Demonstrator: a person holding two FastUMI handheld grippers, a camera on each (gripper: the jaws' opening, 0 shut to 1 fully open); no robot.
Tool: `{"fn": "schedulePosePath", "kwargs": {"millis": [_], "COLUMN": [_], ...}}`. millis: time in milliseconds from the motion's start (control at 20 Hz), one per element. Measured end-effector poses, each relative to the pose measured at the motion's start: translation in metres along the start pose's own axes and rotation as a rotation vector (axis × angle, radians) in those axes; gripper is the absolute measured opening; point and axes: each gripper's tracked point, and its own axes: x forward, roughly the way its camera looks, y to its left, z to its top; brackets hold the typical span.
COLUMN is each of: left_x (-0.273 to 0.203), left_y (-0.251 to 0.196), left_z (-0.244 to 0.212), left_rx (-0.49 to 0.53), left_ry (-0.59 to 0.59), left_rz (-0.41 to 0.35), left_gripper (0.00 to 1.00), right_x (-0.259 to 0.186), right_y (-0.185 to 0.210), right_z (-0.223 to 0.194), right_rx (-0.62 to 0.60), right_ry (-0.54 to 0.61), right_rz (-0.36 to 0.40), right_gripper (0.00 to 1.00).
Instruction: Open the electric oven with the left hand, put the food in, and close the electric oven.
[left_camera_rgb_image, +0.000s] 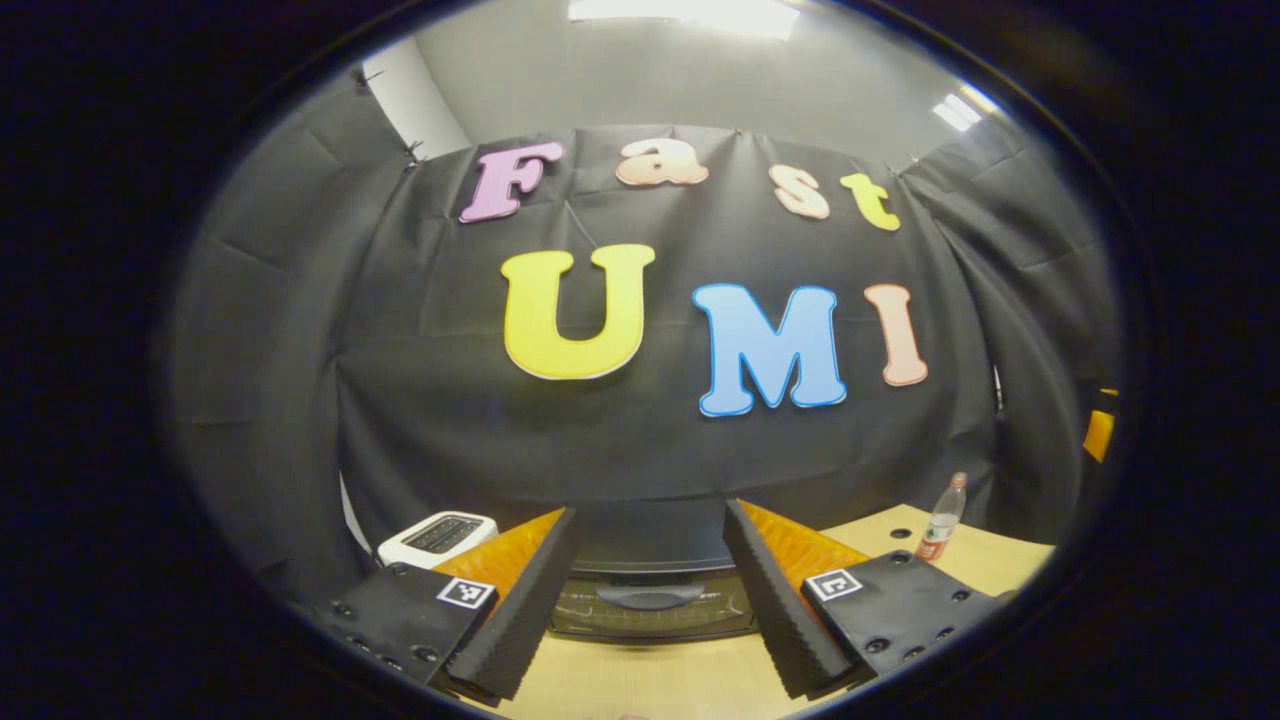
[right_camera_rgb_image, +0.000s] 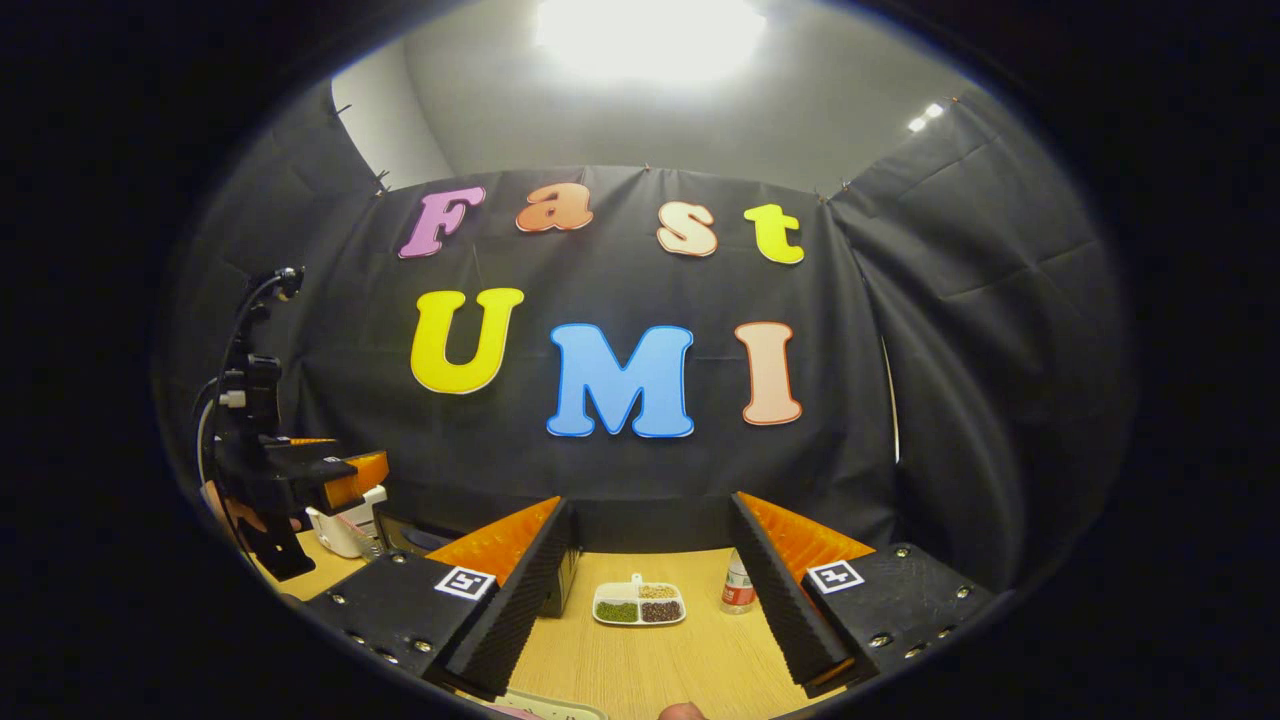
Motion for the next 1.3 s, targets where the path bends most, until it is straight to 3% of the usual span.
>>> {"fn": "schedulePosePath", "kwargs": {"millis": [500,600,750,1050,1300], "left_x": [0.089,0.102,0.119,0.125,0.098], "left_y": [-0.001,0.001,0.001,0.001,0.000], "left_z": [-0.100,-0.117,-0.143,-0.156,-0.164], "left_rx": [-0.008,-0.009,-0.007,-0.002,-0.005], "left_ry": [0.164,0.193,0.229,0.231,0.238], "left_rz": [-0.081,-0.086,-0.092,-0.081,-0.066], "left_gripper": [1.00,0.94,1.00,1.00,1.00], "right_x": [0.009,0.011,0.013,0.011,0.009], "right_y": [-0.007,-0.008,-0.008,-0.014,-0.025], "right_z": [-0.025,-0.029,-0.031,-0.034,-0.037], "right_rx": [-0.050,-0.059,-0.079,-0.097,-0.086], "right_ry": [0.073,0.090,0.104,0.114,0.119], "right_rz": [-0.145,-0.167,-0.187,-0.214,-0.219], "right_gripper": [0.98,0.98,0.98,0.98,0.98]}}
